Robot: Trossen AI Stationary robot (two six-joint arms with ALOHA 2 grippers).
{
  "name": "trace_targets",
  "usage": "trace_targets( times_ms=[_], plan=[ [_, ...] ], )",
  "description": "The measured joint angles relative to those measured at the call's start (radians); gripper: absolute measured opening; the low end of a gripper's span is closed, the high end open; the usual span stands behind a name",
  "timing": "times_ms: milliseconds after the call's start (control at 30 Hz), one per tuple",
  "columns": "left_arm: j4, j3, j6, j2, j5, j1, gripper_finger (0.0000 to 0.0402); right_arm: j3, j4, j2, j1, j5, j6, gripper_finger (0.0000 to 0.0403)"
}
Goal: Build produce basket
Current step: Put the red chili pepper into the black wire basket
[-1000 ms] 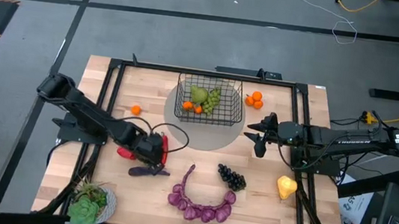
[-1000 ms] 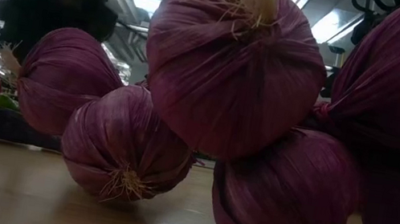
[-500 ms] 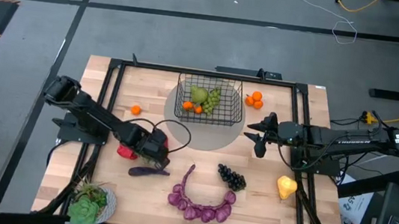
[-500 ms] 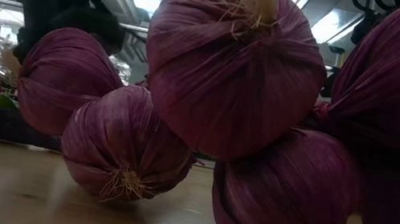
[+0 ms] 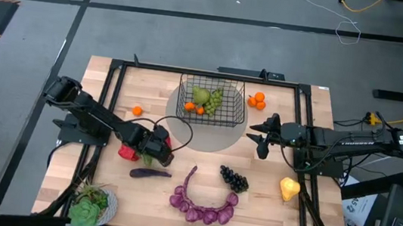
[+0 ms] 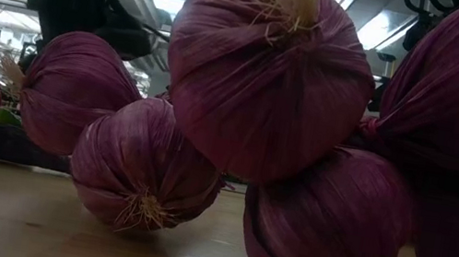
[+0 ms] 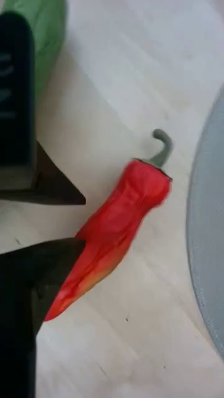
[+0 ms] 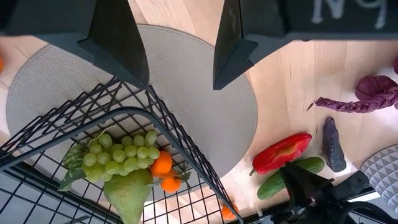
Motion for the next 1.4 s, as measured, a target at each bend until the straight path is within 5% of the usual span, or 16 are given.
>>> trace_targets(
  times_ms=[233,733,1167,1400],
  plan=[
    [0.003,0.000,0.067,0.000,-0.087,0.033,0.0133,0.000,0.000,0.000,0.000,0.000,-0.003,0.0181],
    [0.030,0.000,0.120,-0.018,-0.097,0.152,0.0137,0.000,0.000,0.000,0.000,0.000,-0.003,0.0181],
    [0.046,0.034,-0.099,-0.066,0.088,-0.006,0.0136,0.000,-0.010,0.000,0.000,0.000,-0.003,0.0181],
    [0.045,0.034,-0.151,-0.066,0.003,-0.101,0.0135,0.000,-0.010,0.000,0.000,0.000,-0.008,0.0181]
  ],
)
